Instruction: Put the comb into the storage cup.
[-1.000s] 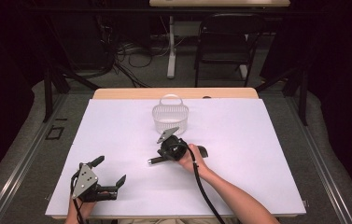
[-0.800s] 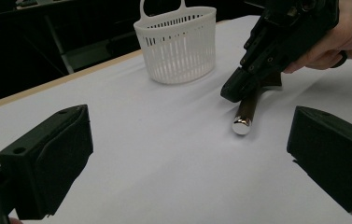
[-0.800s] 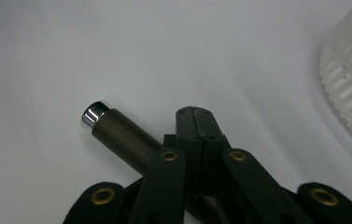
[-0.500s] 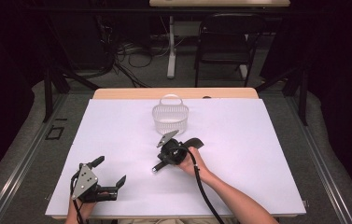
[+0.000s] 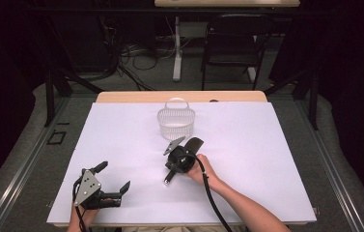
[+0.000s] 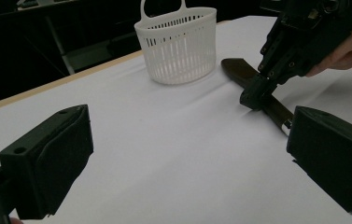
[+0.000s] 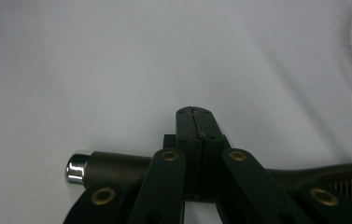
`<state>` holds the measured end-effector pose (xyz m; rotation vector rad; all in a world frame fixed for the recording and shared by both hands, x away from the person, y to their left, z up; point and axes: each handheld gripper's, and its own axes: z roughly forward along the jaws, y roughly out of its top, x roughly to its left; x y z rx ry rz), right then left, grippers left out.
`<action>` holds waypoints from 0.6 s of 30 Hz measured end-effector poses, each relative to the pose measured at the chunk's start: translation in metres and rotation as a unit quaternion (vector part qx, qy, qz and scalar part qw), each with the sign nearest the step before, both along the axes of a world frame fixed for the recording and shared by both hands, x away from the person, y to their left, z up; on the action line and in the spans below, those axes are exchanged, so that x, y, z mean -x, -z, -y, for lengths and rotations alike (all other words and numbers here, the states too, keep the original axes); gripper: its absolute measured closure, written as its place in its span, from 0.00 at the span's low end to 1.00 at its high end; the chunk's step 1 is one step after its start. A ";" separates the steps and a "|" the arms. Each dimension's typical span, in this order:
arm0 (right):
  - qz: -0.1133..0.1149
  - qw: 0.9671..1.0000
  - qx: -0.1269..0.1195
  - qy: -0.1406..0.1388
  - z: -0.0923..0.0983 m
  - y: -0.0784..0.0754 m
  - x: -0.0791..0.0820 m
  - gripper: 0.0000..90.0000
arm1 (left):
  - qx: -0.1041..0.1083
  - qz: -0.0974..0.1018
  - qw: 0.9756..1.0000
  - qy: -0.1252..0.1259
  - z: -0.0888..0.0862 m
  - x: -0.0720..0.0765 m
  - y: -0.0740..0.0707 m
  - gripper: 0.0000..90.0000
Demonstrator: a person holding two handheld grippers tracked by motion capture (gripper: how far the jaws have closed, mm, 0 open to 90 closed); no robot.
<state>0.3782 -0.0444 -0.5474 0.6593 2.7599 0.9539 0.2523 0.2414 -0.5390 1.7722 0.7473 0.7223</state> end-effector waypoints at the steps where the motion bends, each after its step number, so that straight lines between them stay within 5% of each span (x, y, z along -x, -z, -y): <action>1: -0.001 1.000 0.000 0.000 0.000 0.000 0.001 1.00 | 0.000 0.001 1.000 0.000 0.000 0.000 0.000 0.01; 18: -0.016 1.000 0.012 -0.011 0.011 -0.004 0.011 1.00 | 0.000 0.001 1.000 -0.002 0.000 0.000 0.000 0.01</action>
